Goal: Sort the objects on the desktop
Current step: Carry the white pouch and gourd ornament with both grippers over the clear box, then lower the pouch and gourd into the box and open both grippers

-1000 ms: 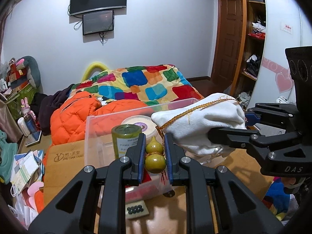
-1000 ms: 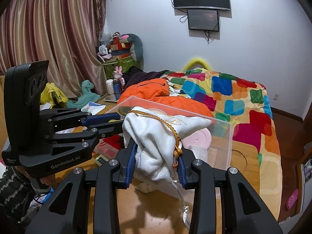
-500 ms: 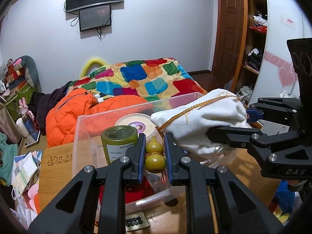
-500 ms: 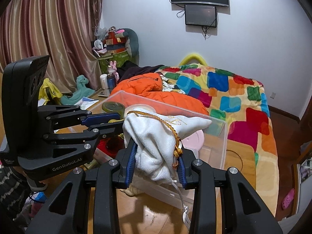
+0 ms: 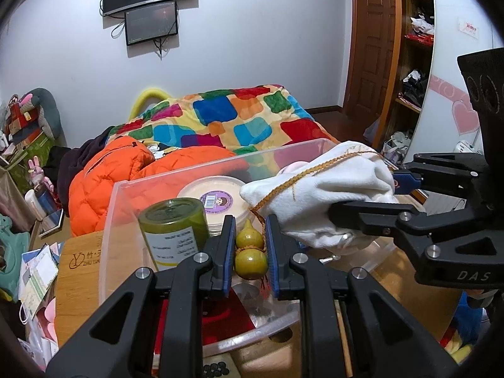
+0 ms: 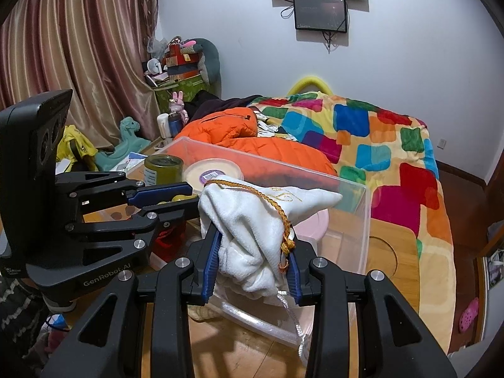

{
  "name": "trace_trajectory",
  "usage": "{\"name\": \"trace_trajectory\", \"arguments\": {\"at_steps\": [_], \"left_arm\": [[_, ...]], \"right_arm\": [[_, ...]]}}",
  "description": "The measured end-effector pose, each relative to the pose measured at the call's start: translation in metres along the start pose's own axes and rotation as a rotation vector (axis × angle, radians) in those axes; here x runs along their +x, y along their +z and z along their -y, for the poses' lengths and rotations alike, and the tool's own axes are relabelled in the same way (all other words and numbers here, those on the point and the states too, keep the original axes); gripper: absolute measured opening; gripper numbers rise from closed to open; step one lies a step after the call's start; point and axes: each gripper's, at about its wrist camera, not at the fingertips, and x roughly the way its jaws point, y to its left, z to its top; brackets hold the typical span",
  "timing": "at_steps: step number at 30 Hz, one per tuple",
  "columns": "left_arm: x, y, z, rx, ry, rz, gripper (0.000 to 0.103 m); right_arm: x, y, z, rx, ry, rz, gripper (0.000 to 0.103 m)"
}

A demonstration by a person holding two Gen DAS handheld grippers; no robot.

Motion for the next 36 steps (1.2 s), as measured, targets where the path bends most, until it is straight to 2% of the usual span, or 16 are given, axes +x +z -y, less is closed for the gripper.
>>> {"name": "trace_trajectory", "arguments": {"at_steps": [12,22,25,27,31,36], "left_arm": [[0.008,-0.003,-0.002,0.003,0.014,-0.008,0.018],[0.012,-0.003,-0.007,-0.026,-0.019,-0.028,0.019],[0.011,-0.004,-0.009,-0.035,-0.02,-0.035,0.025],[0.011,-0.004,-0.01,-0.039,-0.006,-0.034,0.037],[0.009,-0.006,-0.015,-0.069,-0.025,-0.039,0.041],[0.003,-0.007,-0.012,-0.061,-0.02,-0.029,0.05]], "right_arm": [[0.012,0.002,0.002,-0.017,-0.007,-0.02,0.036],[0.016,0.001,0.003,-0.019,0.002,-0.04,0.038],[0.015,0.001,0.002,-0.019,-0.001,-0.047,0.04],[0.013,0.001,0.002,-0.016,0.003,-0.049,0.041],[0.01,0.0,0.002,-0.019,-0.003,-0.051,0.043],[0.003,-0.001,0.001,-0.025,-0.011,-0.045,0.046]]}}
